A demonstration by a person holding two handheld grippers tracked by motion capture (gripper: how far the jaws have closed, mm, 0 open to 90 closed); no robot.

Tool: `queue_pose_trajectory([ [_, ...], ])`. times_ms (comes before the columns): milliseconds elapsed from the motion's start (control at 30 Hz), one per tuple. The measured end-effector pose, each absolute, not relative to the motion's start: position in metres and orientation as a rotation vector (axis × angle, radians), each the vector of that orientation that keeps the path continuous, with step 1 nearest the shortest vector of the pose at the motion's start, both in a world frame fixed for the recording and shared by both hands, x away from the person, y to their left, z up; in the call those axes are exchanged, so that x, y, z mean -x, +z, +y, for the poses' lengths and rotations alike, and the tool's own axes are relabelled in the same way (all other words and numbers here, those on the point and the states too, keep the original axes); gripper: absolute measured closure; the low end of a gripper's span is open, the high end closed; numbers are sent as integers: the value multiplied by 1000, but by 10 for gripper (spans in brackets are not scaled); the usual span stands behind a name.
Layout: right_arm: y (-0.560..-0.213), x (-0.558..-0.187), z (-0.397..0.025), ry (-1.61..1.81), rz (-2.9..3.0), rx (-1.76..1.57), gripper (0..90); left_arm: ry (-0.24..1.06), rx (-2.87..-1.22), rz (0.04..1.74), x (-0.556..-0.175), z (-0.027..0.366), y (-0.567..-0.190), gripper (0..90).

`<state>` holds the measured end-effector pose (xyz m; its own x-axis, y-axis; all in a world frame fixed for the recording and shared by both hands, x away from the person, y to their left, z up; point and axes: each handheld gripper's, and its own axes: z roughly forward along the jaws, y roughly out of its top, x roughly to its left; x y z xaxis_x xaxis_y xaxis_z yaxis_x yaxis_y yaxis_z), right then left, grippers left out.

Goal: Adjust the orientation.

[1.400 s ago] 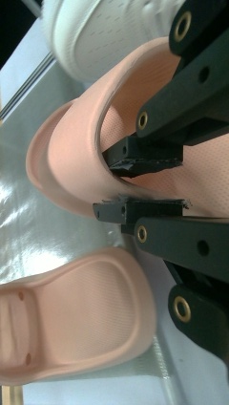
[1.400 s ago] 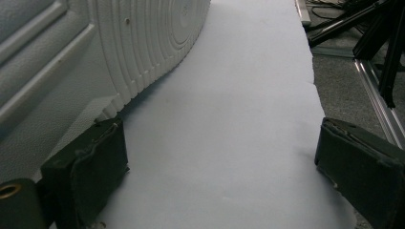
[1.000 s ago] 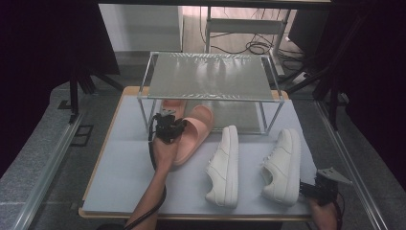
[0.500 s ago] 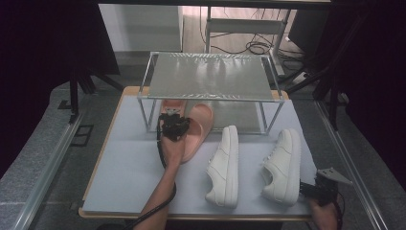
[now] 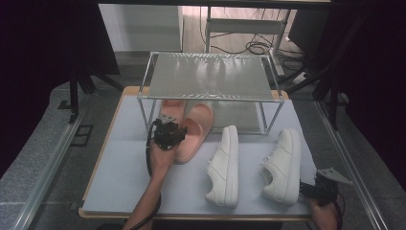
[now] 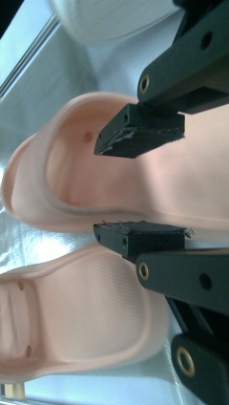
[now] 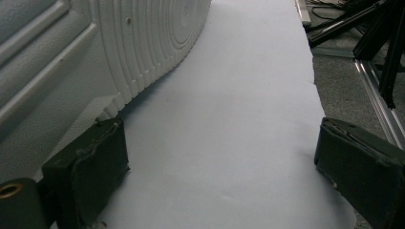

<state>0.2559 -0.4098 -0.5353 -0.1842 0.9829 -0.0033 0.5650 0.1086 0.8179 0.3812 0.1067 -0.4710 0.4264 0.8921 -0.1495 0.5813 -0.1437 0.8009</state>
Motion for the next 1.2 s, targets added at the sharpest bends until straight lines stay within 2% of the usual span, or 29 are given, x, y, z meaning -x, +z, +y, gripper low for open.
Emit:
queue_pose_trajectory([
  [67,-535,-256,-410,941,1818,-1506,41,439,-1845,1238,-375,111,-471,587],
  [633,-535,-256,-410,940,1817,-1507,42,301,-1931,1152,-326,138,-493,880],
  [967,-535,-256,-410,941,1816,-1508,42,325,-1999,1139,-301,143,-506,893],
  [1200,-535,-256,-410,940,1817,-1507,42,343,-2027,1156,-302,143,-516,875],
])
